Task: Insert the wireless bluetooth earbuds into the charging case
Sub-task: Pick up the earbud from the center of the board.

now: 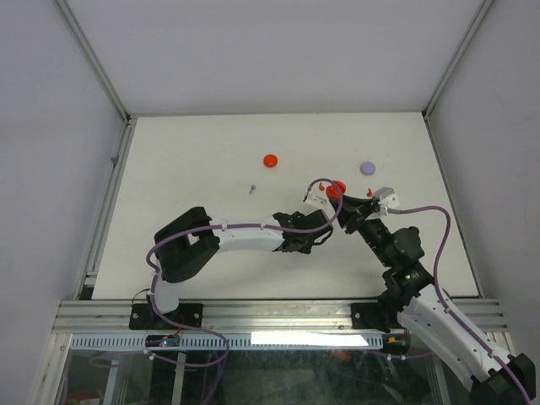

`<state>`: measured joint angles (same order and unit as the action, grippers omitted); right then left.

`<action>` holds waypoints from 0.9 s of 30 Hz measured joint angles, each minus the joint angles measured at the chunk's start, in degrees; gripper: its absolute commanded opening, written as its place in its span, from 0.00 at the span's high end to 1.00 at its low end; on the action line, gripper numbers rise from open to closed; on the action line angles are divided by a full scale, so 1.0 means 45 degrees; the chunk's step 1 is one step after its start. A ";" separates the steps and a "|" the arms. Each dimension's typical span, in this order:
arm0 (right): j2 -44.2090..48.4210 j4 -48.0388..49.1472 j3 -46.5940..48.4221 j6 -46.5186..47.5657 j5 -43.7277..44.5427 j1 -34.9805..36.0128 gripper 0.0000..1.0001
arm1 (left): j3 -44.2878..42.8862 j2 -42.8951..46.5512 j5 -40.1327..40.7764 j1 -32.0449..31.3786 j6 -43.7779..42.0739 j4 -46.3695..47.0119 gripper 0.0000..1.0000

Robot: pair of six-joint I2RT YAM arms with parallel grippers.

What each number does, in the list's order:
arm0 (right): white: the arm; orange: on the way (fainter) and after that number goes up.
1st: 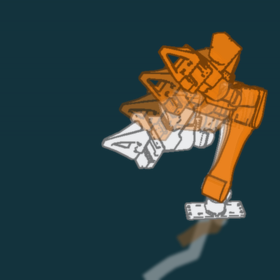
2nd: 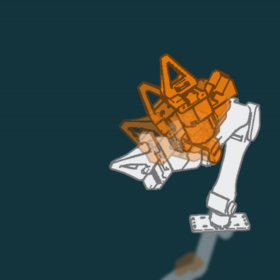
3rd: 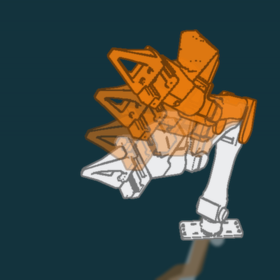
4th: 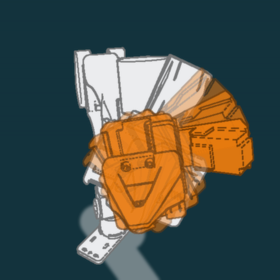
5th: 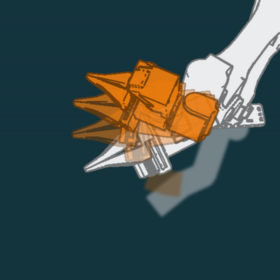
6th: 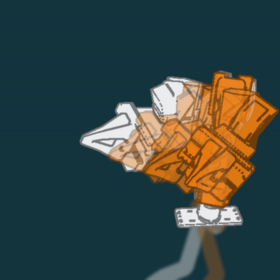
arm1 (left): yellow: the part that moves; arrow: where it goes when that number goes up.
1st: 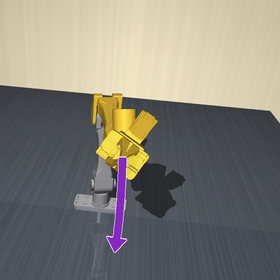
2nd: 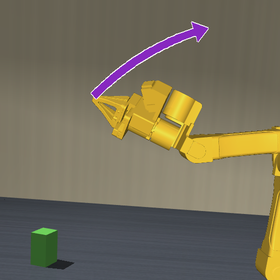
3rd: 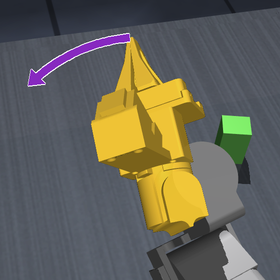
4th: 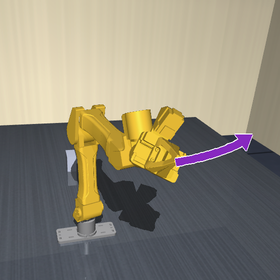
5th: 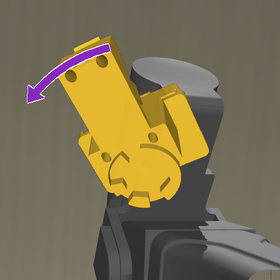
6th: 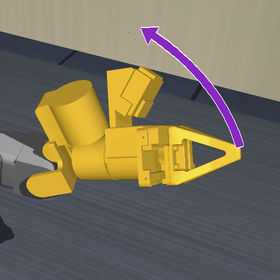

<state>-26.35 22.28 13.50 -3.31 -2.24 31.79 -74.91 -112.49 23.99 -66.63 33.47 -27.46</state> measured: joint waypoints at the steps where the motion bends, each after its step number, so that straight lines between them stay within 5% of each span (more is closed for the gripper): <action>1: 0.0000 0.0000 0.0000 0.0000 0.0000 0.0000 1.00 | -0.0044 -0.0034 -0.0010 0.0000 -0.0005 -0.0029 0.69; 27: -0.0515 0.0034 0.0000 -0.0024 -0.0282 0.0000 1.00 | -0.0427 -0.0175 0.0068 0.0005 0.0117 -0.0549 0.87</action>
<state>-28.67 22.44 13.50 -3.42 -3.51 31.79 -76.84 -113.27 24.29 -66.61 34.00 -29.93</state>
